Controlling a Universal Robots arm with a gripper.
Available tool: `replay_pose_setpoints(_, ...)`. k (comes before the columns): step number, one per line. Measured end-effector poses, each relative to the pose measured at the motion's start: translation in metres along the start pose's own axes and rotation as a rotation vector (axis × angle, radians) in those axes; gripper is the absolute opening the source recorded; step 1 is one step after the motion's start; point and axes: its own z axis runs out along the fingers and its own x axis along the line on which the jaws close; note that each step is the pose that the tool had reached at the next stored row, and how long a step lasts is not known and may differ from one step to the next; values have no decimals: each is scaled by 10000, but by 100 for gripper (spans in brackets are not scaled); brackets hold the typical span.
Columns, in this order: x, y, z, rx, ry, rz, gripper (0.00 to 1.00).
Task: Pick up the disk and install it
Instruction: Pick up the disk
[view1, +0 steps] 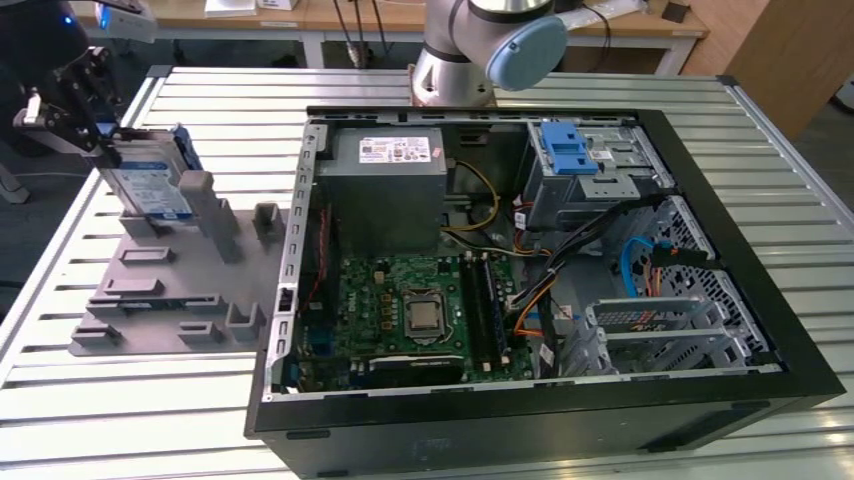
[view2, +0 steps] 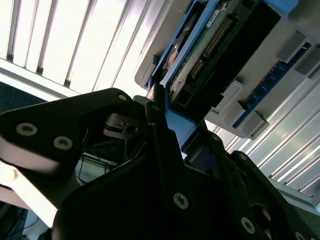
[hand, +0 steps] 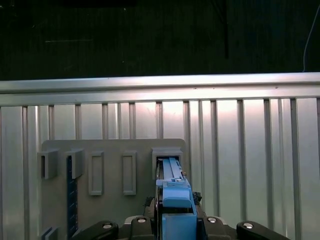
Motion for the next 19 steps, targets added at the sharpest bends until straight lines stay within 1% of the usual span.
replay_pose_setpoints(7,-1,1,-97,0,0,0,36)
replay_pose_setpoints(14,-2,1,-218,1,-1,0,36)
replay_pose_setpoints(19,-3,1,-291,1,-1,-1,36)
